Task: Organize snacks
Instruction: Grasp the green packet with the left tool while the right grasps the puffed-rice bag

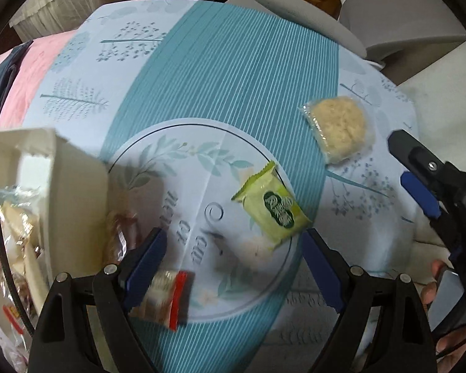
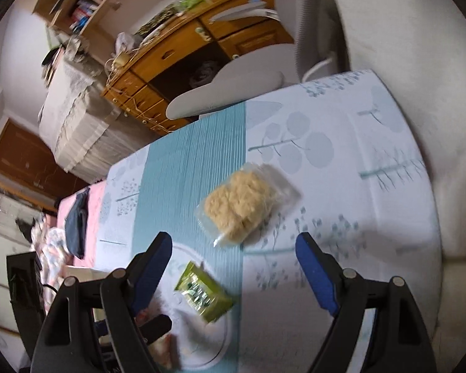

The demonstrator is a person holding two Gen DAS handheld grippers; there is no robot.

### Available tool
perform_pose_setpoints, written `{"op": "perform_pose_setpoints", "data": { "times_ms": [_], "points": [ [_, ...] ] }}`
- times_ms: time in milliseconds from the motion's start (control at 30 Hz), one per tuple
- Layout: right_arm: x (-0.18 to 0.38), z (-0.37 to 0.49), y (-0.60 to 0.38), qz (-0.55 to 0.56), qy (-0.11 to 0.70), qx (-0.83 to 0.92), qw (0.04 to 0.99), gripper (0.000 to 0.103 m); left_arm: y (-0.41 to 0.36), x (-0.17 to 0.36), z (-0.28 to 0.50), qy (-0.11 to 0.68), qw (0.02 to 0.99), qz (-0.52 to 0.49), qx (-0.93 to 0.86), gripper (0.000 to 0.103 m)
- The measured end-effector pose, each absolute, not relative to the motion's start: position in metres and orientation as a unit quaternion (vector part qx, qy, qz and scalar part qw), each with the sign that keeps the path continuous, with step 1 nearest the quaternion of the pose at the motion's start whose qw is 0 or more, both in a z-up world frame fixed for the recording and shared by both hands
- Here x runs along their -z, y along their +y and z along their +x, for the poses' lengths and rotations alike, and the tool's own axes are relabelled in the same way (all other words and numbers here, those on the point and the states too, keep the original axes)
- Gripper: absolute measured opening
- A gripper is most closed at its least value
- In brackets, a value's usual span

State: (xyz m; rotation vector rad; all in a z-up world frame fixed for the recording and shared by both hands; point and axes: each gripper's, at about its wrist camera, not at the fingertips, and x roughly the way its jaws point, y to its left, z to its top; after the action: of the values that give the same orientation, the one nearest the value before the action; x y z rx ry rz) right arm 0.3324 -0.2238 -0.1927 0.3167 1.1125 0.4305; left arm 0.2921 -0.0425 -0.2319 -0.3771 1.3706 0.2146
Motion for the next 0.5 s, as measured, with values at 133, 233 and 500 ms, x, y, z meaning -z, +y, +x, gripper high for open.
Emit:
{"op": "perform_pose_setpoints", "data": {
  "times_ms": [133,233,500],
  "points": [
    [0.209,0.344,-0.213,0.105,0.503,-0.212,0.832,0.083,-0.046,0.245,0.303,0.619,0.764,-0.153,-0.100,0.087],
    [0.221,0.351,-0.203,0.060,0.496,-0.224,0.837,0.083,-0.049,0.256,0.308,0.623,0.762,-0.148,-0.100,0.087],
    [0.235,0.356,-0.183,-0.018,0.467,-0.240,0.851,0.088,-0.049,0.269,0.314,0.610,0.769,-0.159,-0.100,0.088]
  ]
}}
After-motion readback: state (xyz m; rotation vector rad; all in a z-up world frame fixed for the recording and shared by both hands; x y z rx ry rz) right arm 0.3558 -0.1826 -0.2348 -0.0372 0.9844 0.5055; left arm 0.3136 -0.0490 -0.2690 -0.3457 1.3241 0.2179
